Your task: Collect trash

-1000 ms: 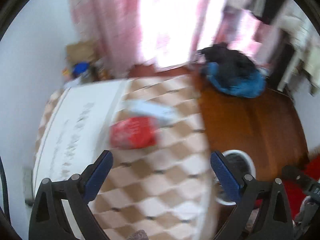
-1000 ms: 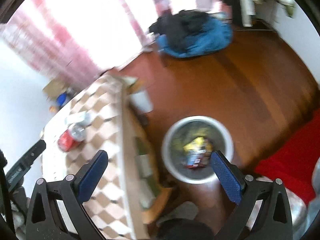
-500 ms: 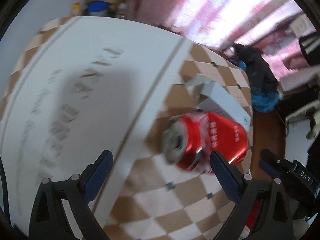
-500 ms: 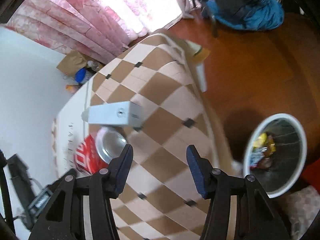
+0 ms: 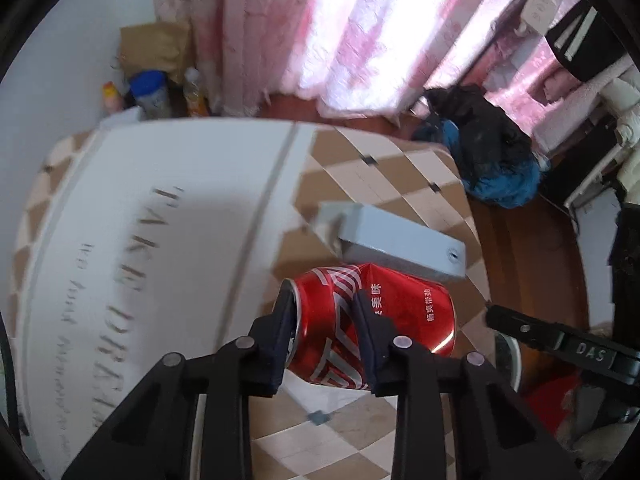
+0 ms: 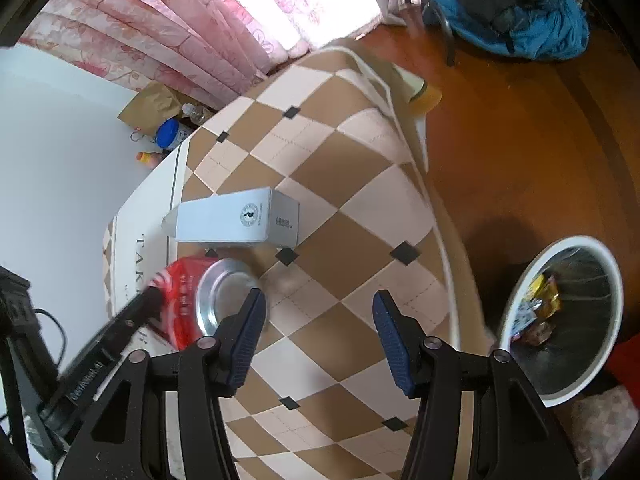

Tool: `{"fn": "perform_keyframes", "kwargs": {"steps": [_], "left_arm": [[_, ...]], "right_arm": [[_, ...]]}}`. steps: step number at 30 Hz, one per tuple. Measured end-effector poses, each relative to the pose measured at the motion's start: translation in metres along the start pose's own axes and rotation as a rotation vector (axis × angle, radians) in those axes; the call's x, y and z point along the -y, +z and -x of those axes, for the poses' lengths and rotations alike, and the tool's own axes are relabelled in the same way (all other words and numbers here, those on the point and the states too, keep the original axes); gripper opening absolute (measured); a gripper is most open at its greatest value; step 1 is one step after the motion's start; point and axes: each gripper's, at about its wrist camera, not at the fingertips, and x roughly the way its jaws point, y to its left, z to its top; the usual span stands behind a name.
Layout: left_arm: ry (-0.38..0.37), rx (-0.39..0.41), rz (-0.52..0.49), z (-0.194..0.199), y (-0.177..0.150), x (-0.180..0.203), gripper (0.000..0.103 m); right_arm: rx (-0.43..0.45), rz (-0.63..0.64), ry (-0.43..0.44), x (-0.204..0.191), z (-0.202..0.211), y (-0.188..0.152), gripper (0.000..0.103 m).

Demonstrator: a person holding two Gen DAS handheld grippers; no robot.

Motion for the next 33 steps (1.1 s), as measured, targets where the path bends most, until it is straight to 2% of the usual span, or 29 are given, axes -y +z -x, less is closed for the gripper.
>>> {"fn": "perform_keyframes", "kwargs": {"steps": [3,4,5,9,13,18,23,24,25,26,28,29,33], "left_arm": [[0.061,0.083,0.030,0.024,-0.001,-0.010,0.025],[0.096,0.115,0.044,0.034,-0.002,-0.017,0.025],[0.131,0.136,0.055,0.039,-0.003,-0.022,0.025],[0.338,0.229,0.127,0.052,-0.007,-0.048,0.025],[0.401,0.226,0.197,0.045,-0.007,-0.075,0.019],[0.386,0.229,0.217,0.039,0.003,-0.085,0.019],[0.346,0.230,0.194,0.044,0.003,-0.083,0.017],[0.344,0.232,0.184,0.045,0.003,-0.081,0.016],[0.346,0.237,0.167,0.048,0.004,-0.079,0.016],[0.339,0.239,0.159,0.049,0.004,-0.077,0.015],[0.327,0.244,0.151,0.053,0.005,-0.074,0.008],[0.329,0.249,0.138,0.056,0.006,-0.071,0.002],[0.310,0.246,0.102,0.065,0.008,-0.064,0.001]], "right_arm": [[0.019,0.074,-0.044,-0.015,0.011,0.006,0.072],[0.016,0.106,-0.061,-0.022,0.012,0.009,0.079],[0.011,0.139,-0.080,-0.029,0.012,0.013,0.082],[-0.022,0.349,-0.209,-0.077,0.001,0.033,0.088],[-0.094,0.559,-0.338,-0.123,-0.029,0.042,0.088],[-0.208,0.774,-0.457,-0.163,-0.070,0.036,0.088],[-0.254,0.803,-0.504,-0.170,-0.094,0.039,0.087],[-0.259,0.798,-0.501,-0.168,-0.095,0.040,0.084],[-0.265,0.786,-0.501,-0.166,-0.097,0.040,0.068],[-0.256,0.780,-0.499,-0.165,-0.096,0.040,0.060],[-0.242,0.766,-0.466,-0.163,-0.091,0.038,0.054],[-0.241,0.757,-0.461,-0.163,-0.091,0.034,0.050],[-0.215,0.692,-0.411,-0.155,-0.075,0.022,0.045]]}}
